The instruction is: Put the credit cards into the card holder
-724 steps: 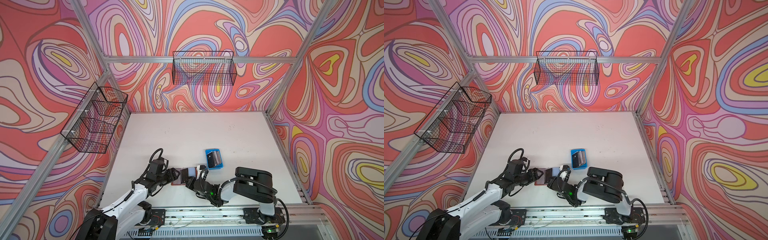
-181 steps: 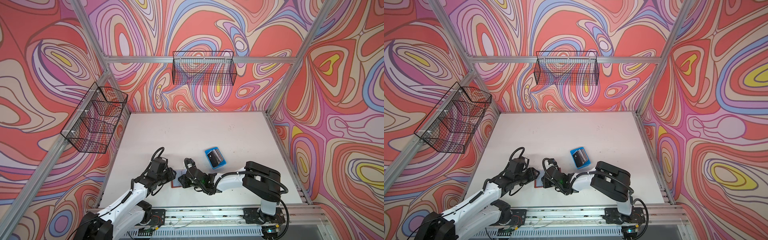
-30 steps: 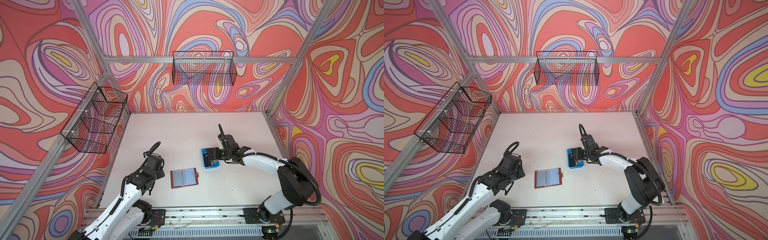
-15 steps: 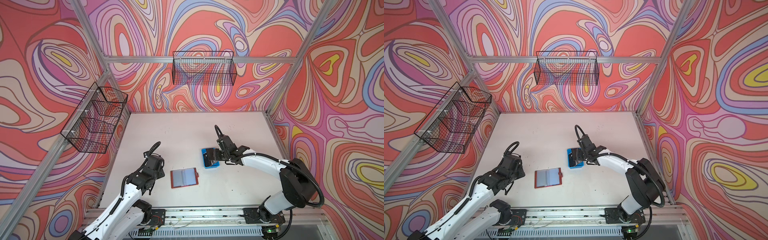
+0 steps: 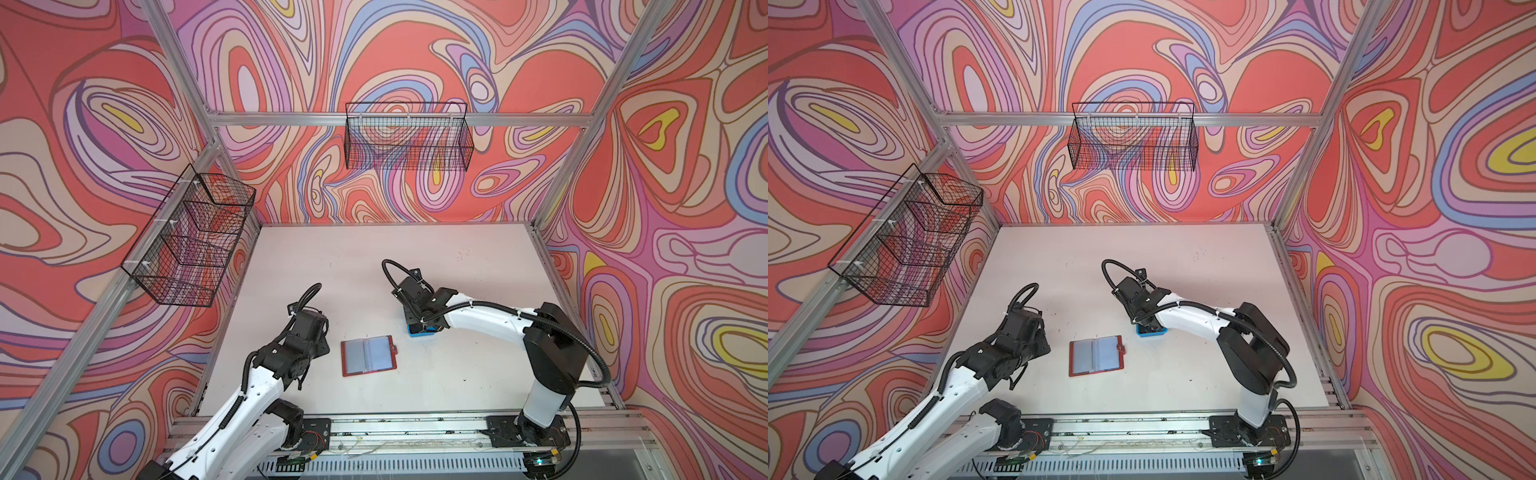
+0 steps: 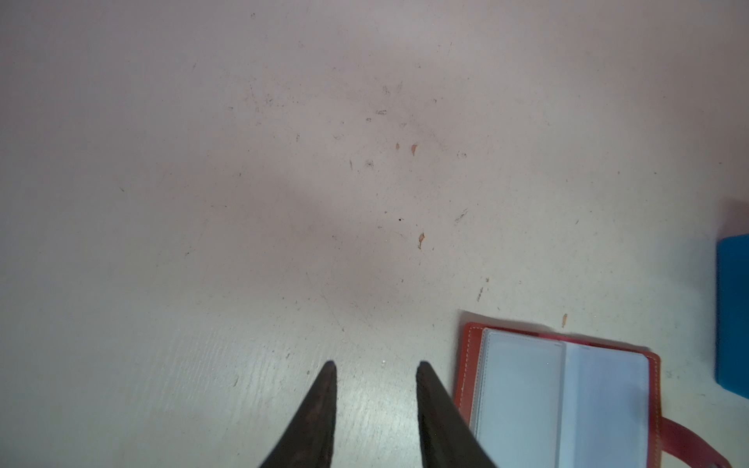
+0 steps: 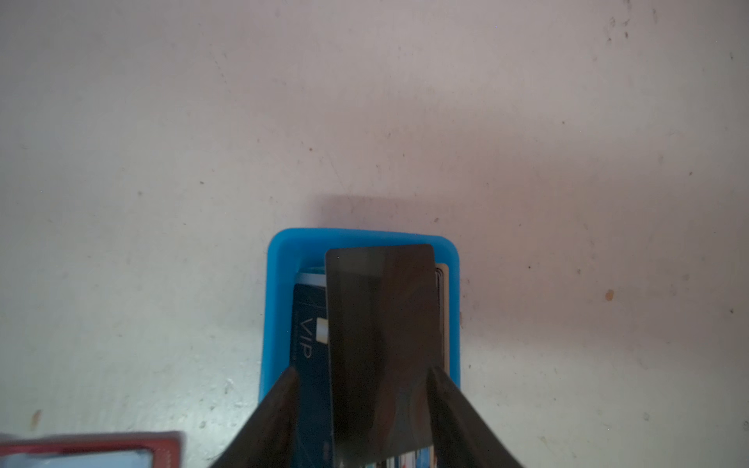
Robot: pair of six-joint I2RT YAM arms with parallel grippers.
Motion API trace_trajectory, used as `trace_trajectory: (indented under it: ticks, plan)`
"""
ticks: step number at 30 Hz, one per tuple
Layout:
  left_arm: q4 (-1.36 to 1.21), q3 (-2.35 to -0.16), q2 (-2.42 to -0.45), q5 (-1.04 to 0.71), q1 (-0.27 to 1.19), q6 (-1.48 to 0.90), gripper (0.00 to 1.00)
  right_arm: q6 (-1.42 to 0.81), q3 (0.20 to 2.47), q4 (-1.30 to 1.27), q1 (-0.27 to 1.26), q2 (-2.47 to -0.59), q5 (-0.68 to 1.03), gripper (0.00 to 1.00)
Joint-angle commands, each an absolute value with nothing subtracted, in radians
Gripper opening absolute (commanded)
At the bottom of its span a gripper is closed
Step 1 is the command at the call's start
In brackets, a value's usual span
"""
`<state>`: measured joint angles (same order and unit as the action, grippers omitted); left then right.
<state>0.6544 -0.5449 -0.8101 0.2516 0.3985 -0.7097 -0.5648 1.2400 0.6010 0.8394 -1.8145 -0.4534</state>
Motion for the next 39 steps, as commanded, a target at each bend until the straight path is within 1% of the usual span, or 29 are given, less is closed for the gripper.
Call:
trace_trajectory:
  ticks: [1, 4, 8, 19, 21, 22, 23, 24, 25, 28, 30, 32, 33, 35, 37, 39]
  plan:
    - [0.657, -0.540, -0.816, 0.254, 0.397, -0.706, 0.36, -0.580, 1.276, 0.654, 0.846, -1.841, -0.516, 0.50]
    - [0.655, -0.538, -0.814, 0.259, 0.397, -0.706, 0.35, -0.581, 1.290, 0.664, 0.847, -1.866, -0.524, 0.47]
    - [0.657, -0.540, -0.818, 0.258, 0.398, -0.706, 0.35, -0.588, 1.292, 0.668, 0.848, -1.881, -0.536, 0.46]
    - [0.656, -0.540, -0.818, 0.255, 0.396, -0.706, 0.35, -0.612, 1.258, 0.661, 0.848, -1.801, -0.558, 0.16]
    - [0.655, -0.540, -0.816, 0.255, 0.396, -0.706, 0.35, -0.613, 1.254, 0.664, 0.848, -1.793, -0.563, 0.15]
    - [0.655, -0.539, -0.815, 0.255, 0.397, -0.706, 0.35, -0.612, 1.255, 0.668, 0.847, -1.792, -0.565, 0.18]
    - [0.654, -0.538, -0.815, 0.256, 0.398, -0.706, 0.35, -0.611, 1.255, 0.670, 0.848, -1.790, -0.568, 0.25]
    - [0.655, -0.539, -0.815, 0.256, 0.397, -0.706, 0.35, -0.607, 1.250, 0.665, 0.848, -1.786, -0.569, 0.35]
    - [0.655, -0.540, -0.815, 0.255, 0.396, -0.706, 0.35, -0.604, 1.246, 0.662, 0.846, -1.780, -0.571, 0.42]
    - [0.655, -0.540, -0.815, 0.253, 0.397, -0.706, 0.35, -0.587, 1.226, 0.637, 0.839, -1.767, -0.555, 0.59]
    - [0.656, -0.538, -0.812, 0.250, 0.397, -0.706, 0.35, -0.560, 1.192, 0.576, 0.816, -1.721, -0.491, 0.71]
    - [0.656, -0.537, -0.808, 0.251, 0.397, -0.705, 0.35, -0.539, 1.147, 0.511, 0.774, -1.706, -0.400, 0.76]
    - [0.657, -0.537, -0.806, 0.251, 0.397, -0.705, 0.35, -0.532, 1.129, 0.486, 0.750, -1.706, -0.359, 0.77]
    - [0.656, -0.535, -0.802, 0.249, 0.397, -0.704, 0.35, -0.525, 1.111, 0.462, 0.717, -1.716, -0.334, 0.79]
    - [0.655, -0.535, -0.801, 0.250, 0.397, -0.704, 0.35, -0.519, 1.117, 0.458, 0.706, -1.736, -0.325, 0.79]
    - [0.655, -0.535, -0.803, 0.250, 0.396, -0.704, 0.35, -0.512, 1.125, 0.447, 0.706, -1.755, -0.312, 0.76]
